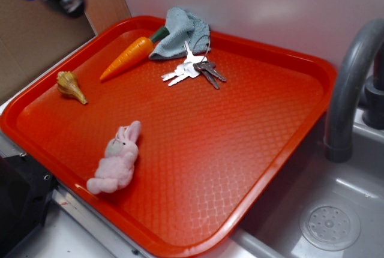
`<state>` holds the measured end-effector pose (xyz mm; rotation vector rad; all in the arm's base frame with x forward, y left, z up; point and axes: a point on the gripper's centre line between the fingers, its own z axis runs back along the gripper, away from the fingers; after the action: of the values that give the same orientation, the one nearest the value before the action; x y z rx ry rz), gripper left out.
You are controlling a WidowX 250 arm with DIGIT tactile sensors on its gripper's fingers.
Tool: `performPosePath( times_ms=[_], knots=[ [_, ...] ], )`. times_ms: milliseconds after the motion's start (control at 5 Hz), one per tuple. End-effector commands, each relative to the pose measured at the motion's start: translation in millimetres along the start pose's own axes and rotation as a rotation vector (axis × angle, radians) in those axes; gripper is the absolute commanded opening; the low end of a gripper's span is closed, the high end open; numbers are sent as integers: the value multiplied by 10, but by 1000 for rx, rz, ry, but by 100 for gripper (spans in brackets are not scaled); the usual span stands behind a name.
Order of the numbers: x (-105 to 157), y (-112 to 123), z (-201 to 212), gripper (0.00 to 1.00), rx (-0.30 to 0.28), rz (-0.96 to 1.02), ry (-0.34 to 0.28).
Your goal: Grab the blue cloth.
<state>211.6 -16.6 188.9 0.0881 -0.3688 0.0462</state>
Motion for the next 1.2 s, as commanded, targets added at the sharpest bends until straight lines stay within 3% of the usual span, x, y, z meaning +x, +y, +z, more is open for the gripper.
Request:
performPosePath(
  times_ms=[0, 400, 800, 1000],
  knots=[
    [385, 70, -402, 100, -13, -119, -63],
    [385, 70, -402, 100, -13, -119, -63],
    [853, 30, -1095, 100, 59, -157, -191],
    [1035, 211, -1413, 100, 64, -137, -152]
  ],
)
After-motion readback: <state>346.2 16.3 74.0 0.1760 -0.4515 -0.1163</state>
